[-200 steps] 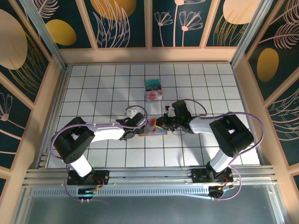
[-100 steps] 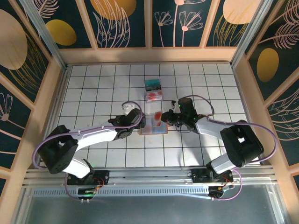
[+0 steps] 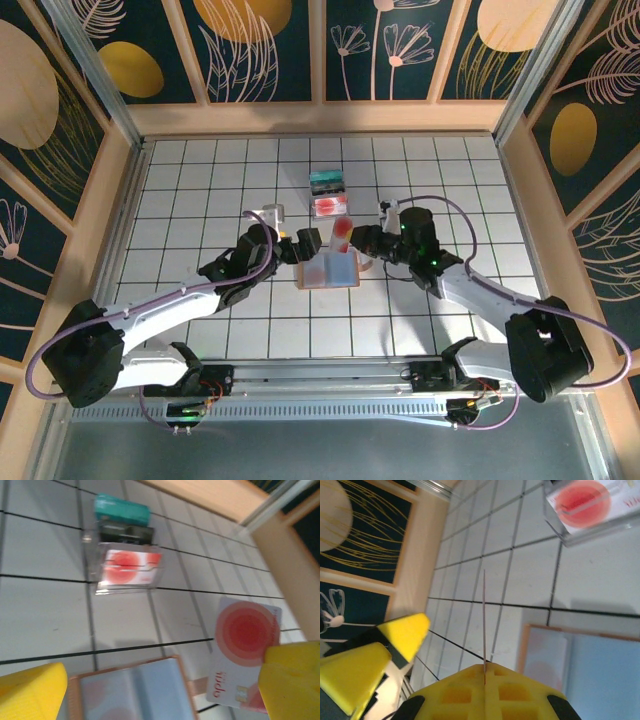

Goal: Take the credit cards out of the card holder

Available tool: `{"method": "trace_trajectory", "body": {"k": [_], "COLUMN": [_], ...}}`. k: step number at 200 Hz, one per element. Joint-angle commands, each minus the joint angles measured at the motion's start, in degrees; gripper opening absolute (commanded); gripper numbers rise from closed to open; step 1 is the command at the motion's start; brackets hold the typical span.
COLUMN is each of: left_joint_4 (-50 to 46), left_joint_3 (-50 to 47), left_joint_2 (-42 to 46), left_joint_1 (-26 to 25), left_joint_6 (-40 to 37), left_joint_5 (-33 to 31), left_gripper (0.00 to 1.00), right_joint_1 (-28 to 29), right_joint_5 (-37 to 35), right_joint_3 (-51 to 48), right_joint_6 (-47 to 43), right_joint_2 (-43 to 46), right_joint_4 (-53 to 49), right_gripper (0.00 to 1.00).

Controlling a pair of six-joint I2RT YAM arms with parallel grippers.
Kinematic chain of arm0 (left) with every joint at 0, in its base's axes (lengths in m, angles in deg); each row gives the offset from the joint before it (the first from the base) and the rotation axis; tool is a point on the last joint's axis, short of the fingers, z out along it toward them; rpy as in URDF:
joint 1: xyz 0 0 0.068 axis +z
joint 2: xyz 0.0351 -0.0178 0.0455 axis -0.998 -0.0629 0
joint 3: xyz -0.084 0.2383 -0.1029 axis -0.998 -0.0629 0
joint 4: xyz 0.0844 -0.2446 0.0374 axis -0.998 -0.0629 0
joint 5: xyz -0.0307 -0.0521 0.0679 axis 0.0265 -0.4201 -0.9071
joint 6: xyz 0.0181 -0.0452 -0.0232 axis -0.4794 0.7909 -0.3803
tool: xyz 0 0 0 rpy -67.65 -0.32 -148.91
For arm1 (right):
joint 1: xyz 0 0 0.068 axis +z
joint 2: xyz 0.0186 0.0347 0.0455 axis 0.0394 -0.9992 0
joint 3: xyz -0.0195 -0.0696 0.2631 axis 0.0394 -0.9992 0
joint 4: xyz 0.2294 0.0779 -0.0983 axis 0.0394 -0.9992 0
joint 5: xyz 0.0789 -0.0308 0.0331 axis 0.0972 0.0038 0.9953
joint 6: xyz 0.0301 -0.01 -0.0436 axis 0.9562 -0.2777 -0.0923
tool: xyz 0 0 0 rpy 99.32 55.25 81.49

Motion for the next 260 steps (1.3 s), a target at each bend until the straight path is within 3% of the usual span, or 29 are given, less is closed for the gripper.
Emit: {"method": "trace_trajectory", "body": {"k": [1, 64, 111, 152, 260], "left_joint_4": [9.8, 22.2, 25.7, 27.0, 29.0], "left_joint_3": [-0.4, -0.9, -0.7, -0.4, 0.2], "left_joint_2": [0.5, -2.8, -4.8, -6.5, -6.8], "left_joint_1": [0.7, 2.6, 3.3, 3.5, 3.9], "left_joint_6": [-0.2, 3.4, 4.9, 5.3, 4.6], "left_joint_5": [9.7, 21.5, 23.6, 24.4, 26.8], "left_gripper": [0.94, 0.81, 0.77, 0.67, 0.11], "right_joint_1": [-0.4, -0.4, -0.3, -0.2, 0.0], "right_joint_5": [0.8, 6.1, 8.8, 10.6, 11.4], "right_joint_3": [-0.5, -0.9, -1.6, -1.5, -1.6], "right_joint_6": [-0.1, 3.6, 5.8, 6.9, 7.3], "right_joint_2": [2.2, 3.9, 3.9, 3.6, 2.1], "right_joint_4": [4.8, 11.6, 15.8, 17.8, 18.8], "right_gripper": [0.0, 0.0, 0.0, 0.0, 0.03]}}
